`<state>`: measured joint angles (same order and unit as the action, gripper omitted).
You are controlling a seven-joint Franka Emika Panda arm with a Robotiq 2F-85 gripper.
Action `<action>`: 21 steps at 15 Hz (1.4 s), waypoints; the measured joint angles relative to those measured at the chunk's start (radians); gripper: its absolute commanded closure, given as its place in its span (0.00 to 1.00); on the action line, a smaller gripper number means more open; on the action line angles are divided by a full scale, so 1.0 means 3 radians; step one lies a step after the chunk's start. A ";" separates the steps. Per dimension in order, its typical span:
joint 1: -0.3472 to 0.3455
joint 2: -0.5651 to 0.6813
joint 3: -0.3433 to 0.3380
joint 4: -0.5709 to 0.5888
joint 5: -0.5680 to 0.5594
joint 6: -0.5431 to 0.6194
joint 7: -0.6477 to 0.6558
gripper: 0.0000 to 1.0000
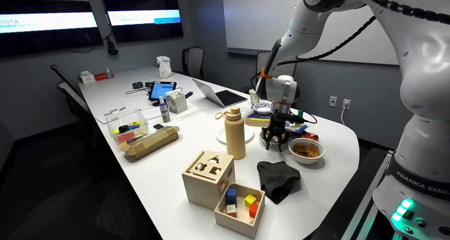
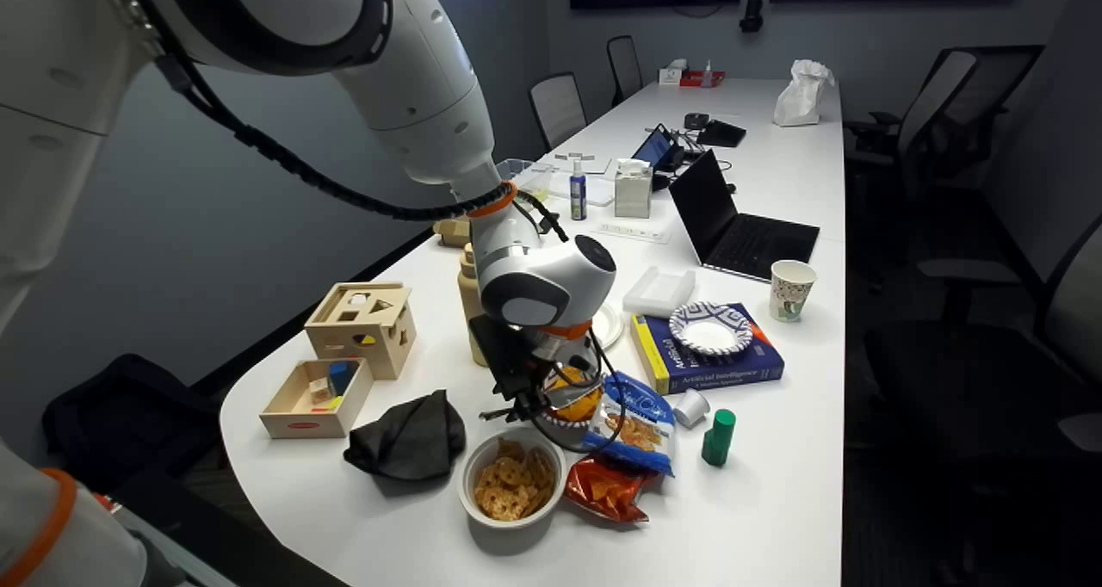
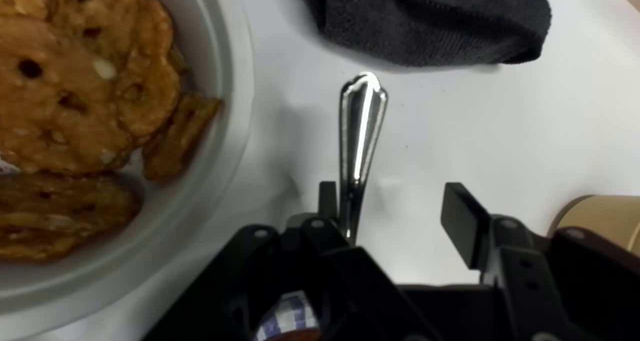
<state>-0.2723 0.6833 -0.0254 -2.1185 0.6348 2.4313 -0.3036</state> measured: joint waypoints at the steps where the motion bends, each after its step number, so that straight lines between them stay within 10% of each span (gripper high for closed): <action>1: -0.0011 0.0001 0.0006 0.0000 0.0000 0.0000 0.0000 0.81; 4: -0.0038 0.0009 0.0024 0.0000 0.0000 0.0000 0.0000 1.00; 21: -0.0167 -0.0254 0.0099 -0.0123 -0.0050 -0.0300 -0.0013 0.99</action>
<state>-0.3224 0.6072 0.0044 -2.1554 0.6197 2.3412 -0.3074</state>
